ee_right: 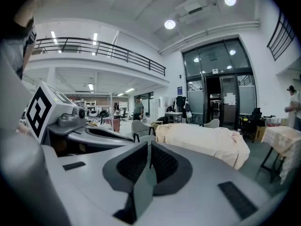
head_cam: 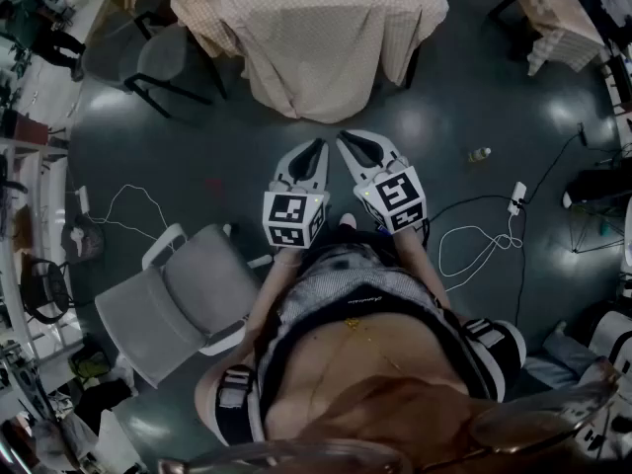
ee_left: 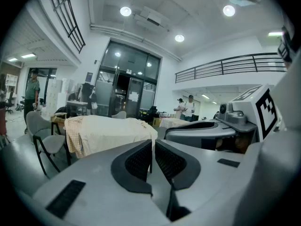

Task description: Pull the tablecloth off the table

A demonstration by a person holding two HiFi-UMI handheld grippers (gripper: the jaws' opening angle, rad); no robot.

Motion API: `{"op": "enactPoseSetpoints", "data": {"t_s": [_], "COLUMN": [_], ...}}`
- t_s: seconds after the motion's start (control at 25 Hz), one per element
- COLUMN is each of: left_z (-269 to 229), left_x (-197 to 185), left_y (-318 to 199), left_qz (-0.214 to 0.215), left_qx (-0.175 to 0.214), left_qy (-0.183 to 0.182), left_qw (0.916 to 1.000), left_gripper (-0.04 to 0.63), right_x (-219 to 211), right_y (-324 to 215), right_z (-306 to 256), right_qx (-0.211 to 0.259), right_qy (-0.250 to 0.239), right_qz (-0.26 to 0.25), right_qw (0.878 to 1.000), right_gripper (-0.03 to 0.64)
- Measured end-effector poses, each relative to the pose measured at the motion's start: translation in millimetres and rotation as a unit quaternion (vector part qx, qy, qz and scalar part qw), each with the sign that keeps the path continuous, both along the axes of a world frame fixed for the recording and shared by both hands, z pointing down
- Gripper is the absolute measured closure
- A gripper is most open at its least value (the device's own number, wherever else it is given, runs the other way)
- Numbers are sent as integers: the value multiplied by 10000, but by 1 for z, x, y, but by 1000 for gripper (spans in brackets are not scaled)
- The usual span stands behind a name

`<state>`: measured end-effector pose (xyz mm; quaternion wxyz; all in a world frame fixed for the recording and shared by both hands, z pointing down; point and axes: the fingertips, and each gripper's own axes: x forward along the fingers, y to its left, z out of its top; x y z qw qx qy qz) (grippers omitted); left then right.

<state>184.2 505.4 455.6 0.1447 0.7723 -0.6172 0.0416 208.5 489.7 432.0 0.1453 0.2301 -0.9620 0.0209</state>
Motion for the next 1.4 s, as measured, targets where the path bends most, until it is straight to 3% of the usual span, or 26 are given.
{"op": "enactPoseSetpoints", "data": {"t_s": [0.52, 0.8, 1.04, 1.4], "left_z": [6, 0, 7, 4], "left_x": [14, -1, -19, -67], "left_y": [12, -3, -38, -106], "left_qz": [-227, -283, -70, 313], "left_qx": [-111, 12, -39, 15], "left_qy": [25, 56, 136, 143], "left_qw": [9997, 9996, 9999, 9994], "left_gripper": [569, 569, 569, 569], "right_x": [10, -7, -23, -67], "right_y": [8, -5, -37, -108], "right_z": [10, 8, 10, 2], "right_qx": [-46, -47, -153, 69], "right_qy": [-70, -142, -236, -173], "right_qz": [-256, -255, -126, 153], "right_qw": [9996, 9996, 9995, 9997], "right_gripper": [538, 538, 538, 538]}}
